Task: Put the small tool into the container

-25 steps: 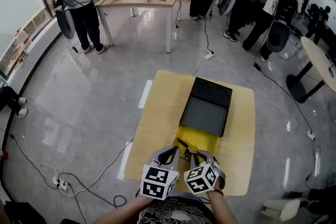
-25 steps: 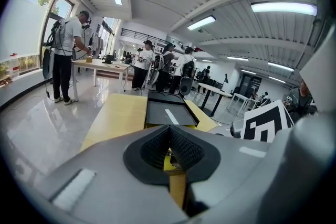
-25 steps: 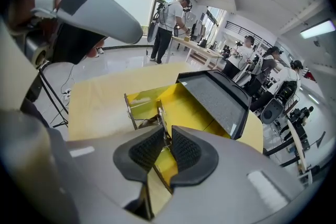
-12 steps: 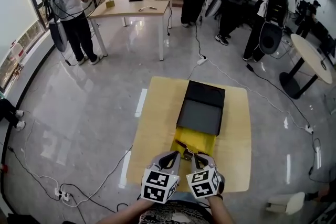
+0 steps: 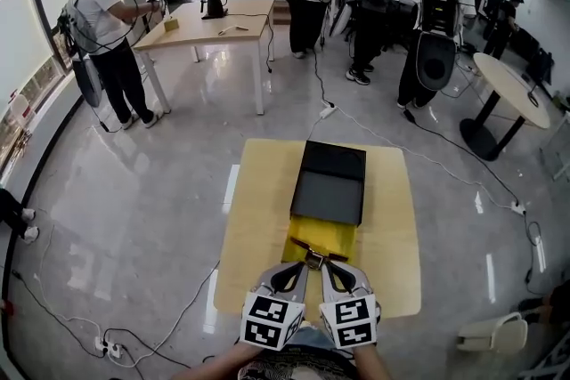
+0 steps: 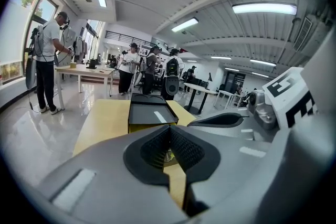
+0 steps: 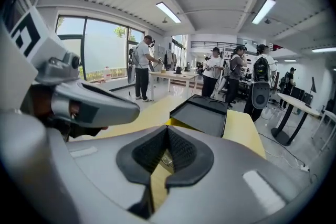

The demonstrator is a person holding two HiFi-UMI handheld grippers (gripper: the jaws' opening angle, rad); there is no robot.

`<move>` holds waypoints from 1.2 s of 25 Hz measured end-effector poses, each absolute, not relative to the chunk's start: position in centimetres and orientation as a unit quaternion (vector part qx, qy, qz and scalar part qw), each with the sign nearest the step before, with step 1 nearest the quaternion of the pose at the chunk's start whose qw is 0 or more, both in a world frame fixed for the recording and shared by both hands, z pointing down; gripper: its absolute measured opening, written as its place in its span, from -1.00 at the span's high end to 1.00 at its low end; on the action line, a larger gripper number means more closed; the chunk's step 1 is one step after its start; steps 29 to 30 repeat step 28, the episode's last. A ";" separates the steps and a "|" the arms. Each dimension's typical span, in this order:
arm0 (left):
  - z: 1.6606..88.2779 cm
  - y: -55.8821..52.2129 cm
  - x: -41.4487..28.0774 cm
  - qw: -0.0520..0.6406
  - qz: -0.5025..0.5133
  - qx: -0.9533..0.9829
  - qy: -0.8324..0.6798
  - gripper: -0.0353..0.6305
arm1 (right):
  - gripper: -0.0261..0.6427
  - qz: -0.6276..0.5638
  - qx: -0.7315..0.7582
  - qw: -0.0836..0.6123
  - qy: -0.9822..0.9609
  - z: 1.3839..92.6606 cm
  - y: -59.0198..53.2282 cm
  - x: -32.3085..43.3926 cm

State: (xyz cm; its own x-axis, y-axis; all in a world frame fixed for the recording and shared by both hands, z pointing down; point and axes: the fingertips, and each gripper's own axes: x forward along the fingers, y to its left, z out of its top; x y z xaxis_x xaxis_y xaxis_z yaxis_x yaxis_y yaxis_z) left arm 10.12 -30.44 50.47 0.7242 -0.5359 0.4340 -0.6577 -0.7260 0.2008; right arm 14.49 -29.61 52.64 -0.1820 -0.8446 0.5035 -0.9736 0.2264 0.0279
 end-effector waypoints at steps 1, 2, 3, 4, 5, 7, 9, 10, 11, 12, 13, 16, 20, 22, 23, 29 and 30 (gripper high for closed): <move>50.2 -30.0 9.9 0.173 0.175 0.913 -0.326 0.86 | 0.91 0.154 0.604 0.202 -0.755 52.0 -29.2 14.2; 50.1 -29.6 9.6 0.173 0.174 0.914 -0.325 0.86 | 0.91 0.158 0.604 0.192 -0.757 51.5 -28.7 13.8; 49.9 -29.2 9.4 0.173 0.174 0.914 -0.323 0.86 | 0.91 0.161 0.604 0.182 -0.759 51.0 -28.3 13.4; 49.8 -28.7 9.2 0.173 0.173 0.914 -0.323 0.86 | 0.91 0.163 0.604 0.174 -0.761 50.6 -27.8 13.1; 49.8 -28.2 9.1 0.173 0.172 0.915 -0.322 0.86 | 0.91 0.163 0.604 0.167 -0.762 50.3 -27.3 12.9; 49.8 -27.4 9.1 0.171 0.171 0.915 -0.322 0.86 | 0.91 0.161 0.603 0.160 -0.765 50.0 -26.4 12.8; 49.7 -26.8 8.8 0.169 0.169 0.916 -0.322 0.86 | 0.91 0.161 0.603 0.155 -0.766 49.8 -25.8 12.4; 49.5 -26.6 8.7 0.169 0.169 0.916 -0.322 0.86 | 0.91 0.162 0.603 0.152 -0.766 49.6 -25.7 12.3; 49.1 -26.4 8.7 0.169 0.169 0.916 -0.322 0.86 | 0.91 0.164 0.603 0.150 -0.766 49.2 -25.5 12.4; 48.6 -26.4 8.8 0.169 0.170 0.916 -0.322 0.86 | 0.91 0.167 0.602 0.147 -0.767 48.7 -25.5 12.4; 48.1 -26.4 8.9 0.169 0.170 0.916 -0.323 0.86 | 0.91 0.169 0.602 0.146 -0.767 48.2 -25.4 12.5; 46.9 -26.2 8.5 0.169 0.168 0.916 -0.323 0.86 | 0.91 0.171 0.601 0.142 -0.768 47.0 -25.1 12.0; 48.0 -25.0 7.5 0.166 0.166 0.918 -0.319 0.86 | 0.91 0.171 0.603 0.136 -0.767 48.0 -24.0 10.9; 48.5 -24.8 7.7 0.165 0.165 0.919 -0.319 0.86 | 0.91 0.172 0.602 0.134 -0.768 48.5 -23.7 11.0; 48.6 -24.6 7.6 0.164 0.165 0.919 -0.319 0.86 | 0.91 0.172 0.602 0.132 -0.768 48.5 -23.5 11.0; 48.5 -23.6 6.1 0.162 0.164 0.920 -0.316 0.86 | 0.91 0.174 0.604 0.122 -0.768 48.4 -22.5 9.5; 48.5 -23.6 6.1 0.162 0.164 0.920 -0.316 0.86 | 0.91 0.174 0.604 0.122 -0.768 48.4 -22.5 9.5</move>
